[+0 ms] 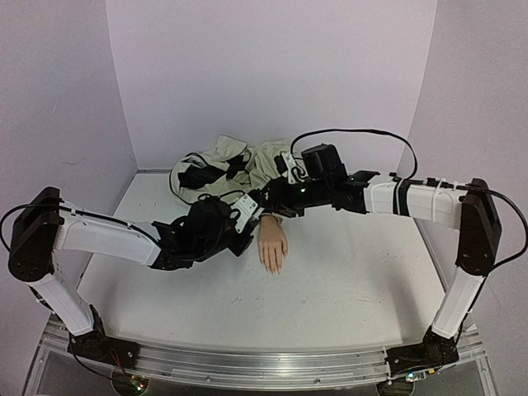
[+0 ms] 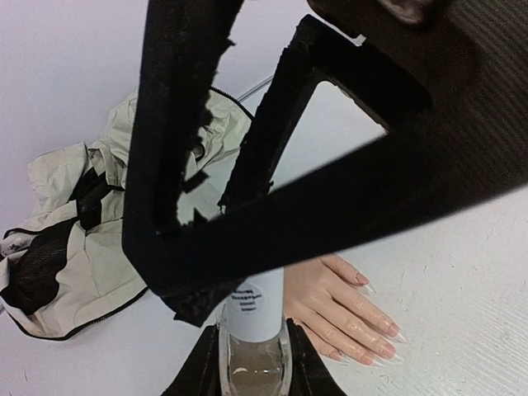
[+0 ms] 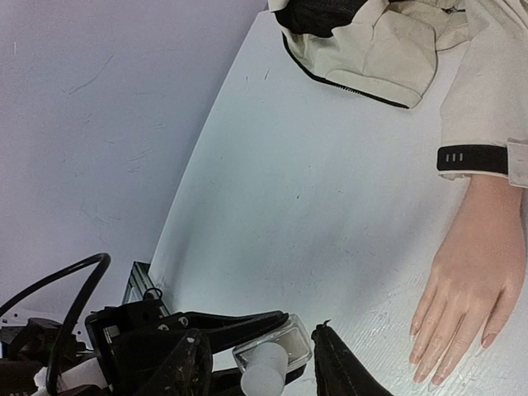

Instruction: Paint the nails

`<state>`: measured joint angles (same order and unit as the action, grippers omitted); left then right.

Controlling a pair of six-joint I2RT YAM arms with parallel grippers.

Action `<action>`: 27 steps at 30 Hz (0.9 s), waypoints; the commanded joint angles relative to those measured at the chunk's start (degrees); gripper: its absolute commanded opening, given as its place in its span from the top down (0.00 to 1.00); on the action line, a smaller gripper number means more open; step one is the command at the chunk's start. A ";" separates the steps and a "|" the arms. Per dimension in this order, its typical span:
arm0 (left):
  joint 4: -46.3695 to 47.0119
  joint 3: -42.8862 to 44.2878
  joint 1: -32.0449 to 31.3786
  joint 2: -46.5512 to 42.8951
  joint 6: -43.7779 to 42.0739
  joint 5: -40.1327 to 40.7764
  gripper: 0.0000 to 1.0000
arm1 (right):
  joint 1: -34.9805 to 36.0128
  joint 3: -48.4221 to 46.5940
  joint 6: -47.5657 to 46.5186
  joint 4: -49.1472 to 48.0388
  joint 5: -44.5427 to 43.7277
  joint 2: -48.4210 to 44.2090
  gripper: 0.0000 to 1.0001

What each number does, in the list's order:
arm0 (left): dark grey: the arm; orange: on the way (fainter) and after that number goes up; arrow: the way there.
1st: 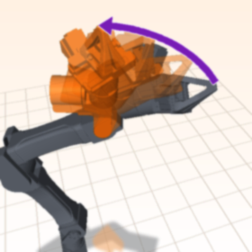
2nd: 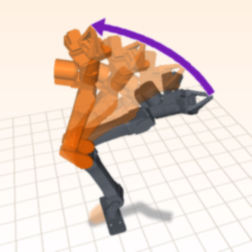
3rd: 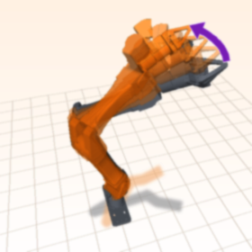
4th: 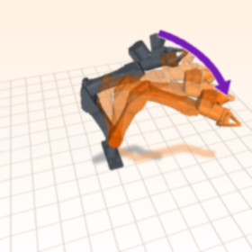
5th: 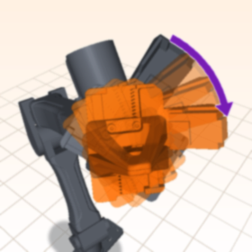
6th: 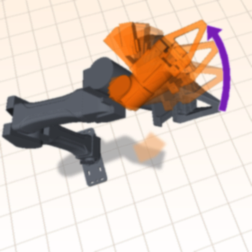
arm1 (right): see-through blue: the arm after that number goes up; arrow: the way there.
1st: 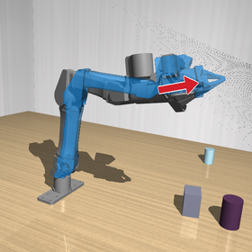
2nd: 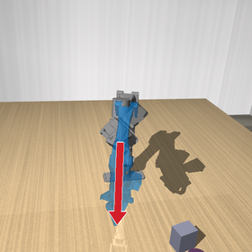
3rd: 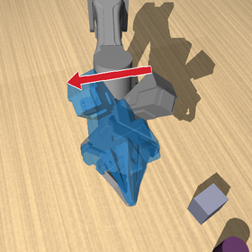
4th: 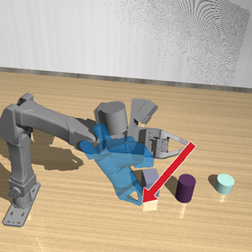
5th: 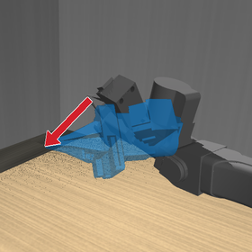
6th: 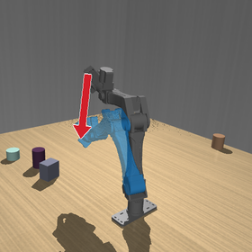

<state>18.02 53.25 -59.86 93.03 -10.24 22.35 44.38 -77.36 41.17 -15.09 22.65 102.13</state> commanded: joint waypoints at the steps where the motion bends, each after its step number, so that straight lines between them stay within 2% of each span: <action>1: 3.16 3.47 -0.22 0.23 -0.62 1.72 1.00 | 0.40 -0.13 0.12 -3.12 3.02 0.64 0.56; 12: 3.08 3.45 -0.26 -0.76 -0.22 1.65 1.00 | 0.44 0.82 -0.09 -4.59 3.58 2.10 0.66; 15: 3.07 3.12 -0.26 -1.37 0.06 1.28 1.00 | 0.44 0.60 -0.53 -4.83 3.15 2.18 0.71; 20: 3.06 1.26 -0.26 -4.39 1.59 -2.99 1.00 | 0.38 -0.12 -2.88 -4.95 4.57 2.66 0.98; 23: 2.80 -0.73 0.17 -8.30 2.90 -12.42 1.00 | 0.36 -0.23 -7.38 -4.93 6.21 1.26 1.00; 25: 1.92 -1.96 0.89 -11.47 3.36 -23.14 1.00 | 0.27 -0.53 -12.70 -4.95 11.06 -0.02 1.00; 27: 1.76 -3.45 3.65 -14.73 6.04 -37.72 1.00 | 0.35 -0.76 -20.88 -4.93 20.71 -0.81 1.00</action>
<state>14.79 50.39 -58.04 87.39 -7.75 12.21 44.58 -76.47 33.93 -18.41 30.85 104.22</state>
